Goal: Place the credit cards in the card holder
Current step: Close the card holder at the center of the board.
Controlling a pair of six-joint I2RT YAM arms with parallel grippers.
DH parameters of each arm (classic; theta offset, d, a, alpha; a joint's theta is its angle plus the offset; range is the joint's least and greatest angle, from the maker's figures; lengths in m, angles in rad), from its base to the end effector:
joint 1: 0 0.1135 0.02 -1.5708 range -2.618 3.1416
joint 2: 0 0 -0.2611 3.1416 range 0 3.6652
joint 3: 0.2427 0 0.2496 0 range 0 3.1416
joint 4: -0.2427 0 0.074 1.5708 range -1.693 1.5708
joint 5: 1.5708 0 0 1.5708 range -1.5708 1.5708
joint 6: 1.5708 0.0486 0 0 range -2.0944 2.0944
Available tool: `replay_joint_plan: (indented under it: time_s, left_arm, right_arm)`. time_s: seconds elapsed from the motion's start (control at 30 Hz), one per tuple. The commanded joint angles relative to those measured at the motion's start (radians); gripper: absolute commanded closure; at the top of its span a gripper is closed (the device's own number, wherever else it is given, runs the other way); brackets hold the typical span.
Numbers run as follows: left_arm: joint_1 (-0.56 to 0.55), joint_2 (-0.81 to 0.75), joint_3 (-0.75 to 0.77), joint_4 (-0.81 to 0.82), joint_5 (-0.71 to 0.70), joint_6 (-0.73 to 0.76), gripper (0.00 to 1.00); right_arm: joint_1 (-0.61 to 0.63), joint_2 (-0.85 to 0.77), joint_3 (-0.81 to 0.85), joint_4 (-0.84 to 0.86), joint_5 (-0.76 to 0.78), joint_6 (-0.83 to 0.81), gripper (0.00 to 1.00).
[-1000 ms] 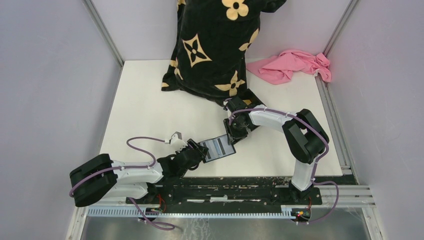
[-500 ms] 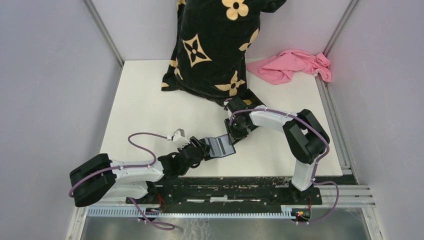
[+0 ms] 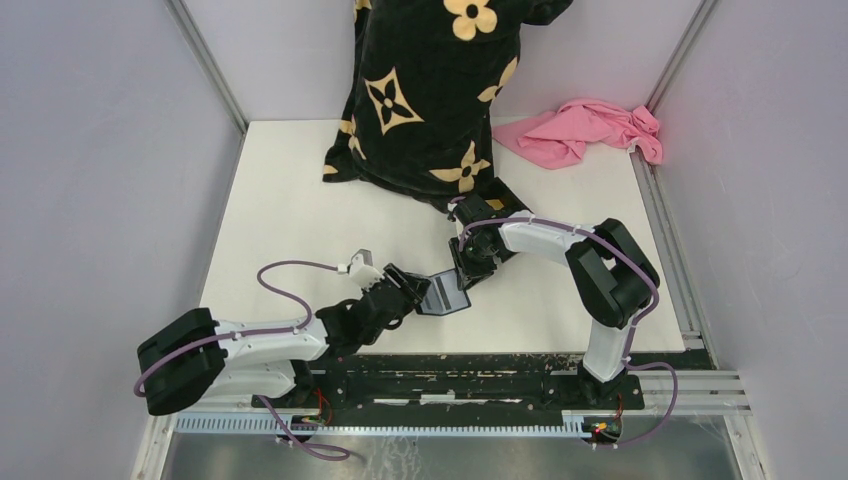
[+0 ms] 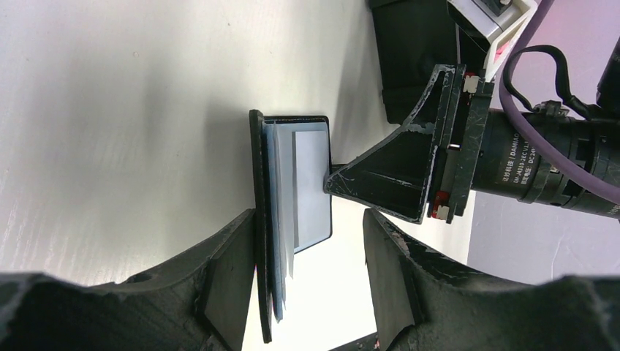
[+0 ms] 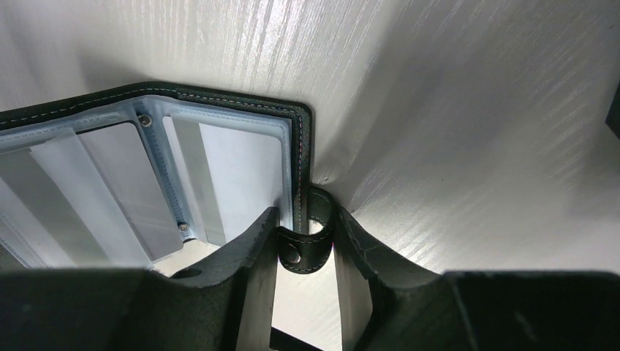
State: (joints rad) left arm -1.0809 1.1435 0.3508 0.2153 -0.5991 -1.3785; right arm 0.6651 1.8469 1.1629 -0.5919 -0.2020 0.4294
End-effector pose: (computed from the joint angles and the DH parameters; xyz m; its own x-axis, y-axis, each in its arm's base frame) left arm 0.1278 -0.1814 0.1584 -0.5461 -0.6986 -0.4623 -0.1553 0.6267 -0.7636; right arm 0.2711 0.2250 0.1417 -0.9553 -0.2309 -0.1843 -0.2780 0.9140 0.2955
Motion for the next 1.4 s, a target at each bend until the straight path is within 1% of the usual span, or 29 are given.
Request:
replay_joint_plan:
  time_s: [0.0, 0.13, 0.3, 0.5, 1.0, 1.37]
  left_arm:
    - [0.003, -0.001, 0.055, 0.049, -0.013, 0.059, 0.39]
    - [0.002, 0.024, 0.087, 0.059, -0.003, 0.078, 0.39]
    - [0.003, 0.059, 0.119, 0.073, 0.012, 0.096, 0.39]
    - [0.003, 0.099, 0.14, 0.091, 0.037, 0.101, 0.39]
    - [0.002, 0.153, 0.172, 0.104, 0.068, 0.112, 0.39]
    - [0.003, 0.195, 0.205, 0.114, 0.093, 0.131, 0.39]
  right_arm:
    - [0.008, -0.009, -0.026, 0.01, -0.01, 0.004, 0.62]
    - [0.008, -0.03, -0.022, -0.003, 0.006, 0.0, 0.62]
    - [0.009, -0.058, -0.004, -0.035, 0.057, -0.014, 0.55]
    - [0.009, -0.073, 0.016, -0.064, 0.114, -0.022, 0.53]
    - [0.009, -0.106, 0.033, -0.073, 0.19, -0.028, 0.56]
    - [0.008, -0.131, 0.025, -0.066, 0.221, -0.022, 0.6]
